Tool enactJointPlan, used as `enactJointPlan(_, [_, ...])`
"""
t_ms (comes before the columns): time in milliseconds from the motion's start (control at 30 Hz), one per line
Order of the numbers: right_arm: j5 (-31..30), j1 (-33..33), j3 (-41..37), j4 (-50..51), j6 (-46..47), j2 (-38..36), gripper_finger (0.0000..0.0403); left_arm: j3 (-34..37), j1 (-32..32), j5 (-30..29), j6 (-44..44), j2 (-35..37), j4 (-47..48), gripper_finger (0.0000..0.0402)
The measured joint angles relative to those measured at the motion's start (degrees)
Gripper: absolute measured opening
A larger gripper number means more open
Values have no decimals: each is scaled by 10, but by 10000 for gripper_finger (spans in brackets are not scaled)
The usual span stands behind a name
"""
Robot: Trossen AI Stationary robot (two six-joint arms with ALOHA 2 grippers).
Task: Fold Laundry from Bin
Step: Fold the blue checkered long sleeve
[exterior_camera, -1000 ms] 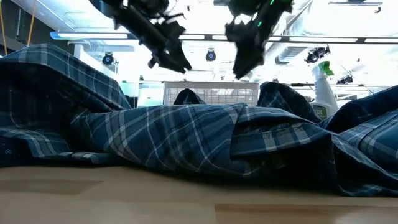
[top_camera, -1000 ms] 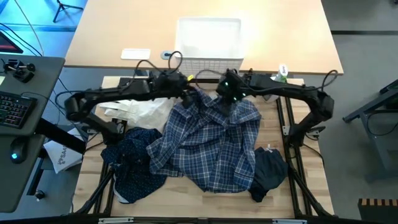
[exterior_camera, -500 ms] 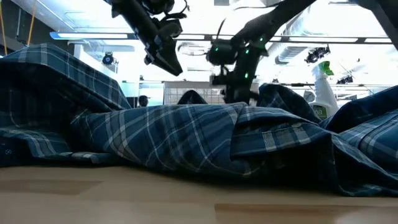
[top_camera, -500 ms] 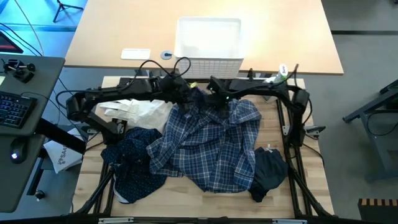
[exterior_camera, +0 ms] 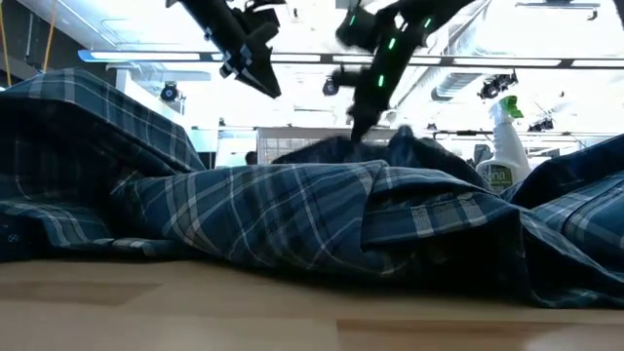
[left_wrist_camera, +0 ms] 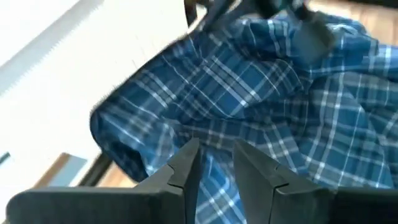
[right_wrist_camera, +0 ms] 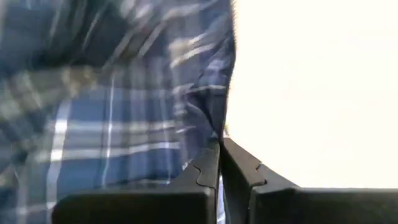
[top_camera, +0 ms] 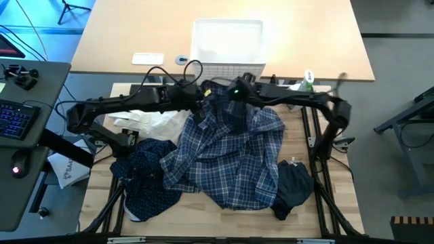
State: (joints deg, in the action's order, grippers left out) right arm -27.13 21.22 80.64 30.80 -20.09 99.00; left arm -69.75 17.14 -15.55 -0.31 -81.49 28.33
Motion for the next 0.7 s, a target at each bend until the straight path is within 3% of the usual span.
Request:
enactJointPlan(233, [-3,-42,1,-24,-19,-126,1,0,-13,2,99,17,-84,72])
enactJointPlan(400, [1,-86,1,-23,-51,-166,1,0,-19,69,216,16,-192,102])
enactJointPlan(533, [1,-117,1,-19,-54,-169,1,0,-11,76,212,16,-258,152])
enactJointPlan(633, [-15,-138,1,-12,-53,-167,1,0,13,80,171,16,-254,192])
enactJointPlan(700, [-29,-151,1,-4,-50,-165,1,0,34,123,147,8,-240,216])
